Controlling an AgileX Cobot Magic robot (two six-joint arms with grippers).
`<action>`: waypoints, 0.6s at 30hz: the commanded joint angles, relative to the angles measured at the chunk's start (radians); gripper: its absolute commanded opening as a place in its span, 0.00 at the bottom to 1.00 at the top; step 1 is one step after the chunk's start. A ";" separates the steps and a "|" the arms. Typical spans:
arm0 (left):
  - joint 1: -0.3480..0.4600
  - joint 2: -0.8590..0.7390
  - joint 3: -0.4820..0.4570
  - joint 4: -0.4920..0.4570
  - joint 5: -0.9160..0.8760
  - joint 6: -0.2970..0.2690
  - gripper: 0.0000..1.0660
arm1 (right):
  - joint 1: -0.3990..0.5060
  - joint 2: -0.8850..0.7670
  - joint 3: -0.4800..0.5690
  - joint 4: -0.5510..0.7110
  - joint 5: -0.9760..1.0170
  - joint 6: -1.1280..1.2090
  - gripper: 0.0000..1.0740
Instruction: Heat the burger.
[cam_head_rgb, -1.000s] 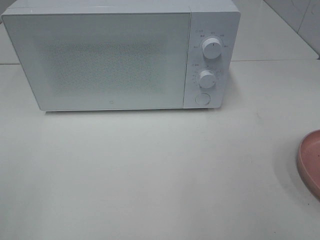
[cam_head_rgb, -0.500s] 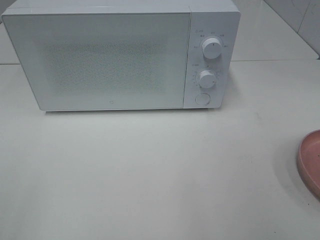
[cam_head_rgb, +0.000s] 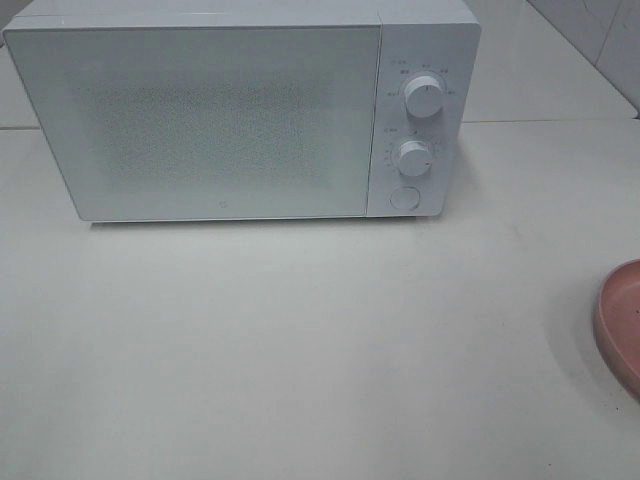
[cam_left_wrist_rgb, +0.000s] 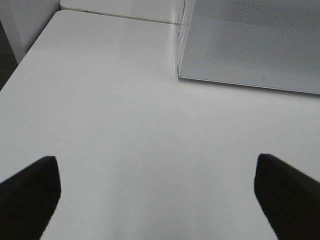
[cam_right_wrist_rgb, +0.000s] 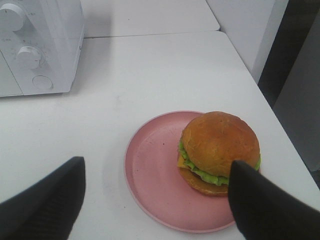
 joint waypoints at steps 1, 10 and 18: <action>0.004 -0.017 0.003 -0.008 -0.013 0.002 0.92 | -0.005 -0.025 0.001 -0.004 -0.008 -0.010 0.69; 0.004 -0.017 0.003 -0.008 -0.013 0.002 0.92 | -0.005 -0.025 0.001 -0.004 -0.008 -0.010 0.69; 0.004 -0.017 0.003 -0.008 -0.013 0.002 0.92 | -0.005 -0.025 0.001 -0.004 -0.008 -0.010 0.69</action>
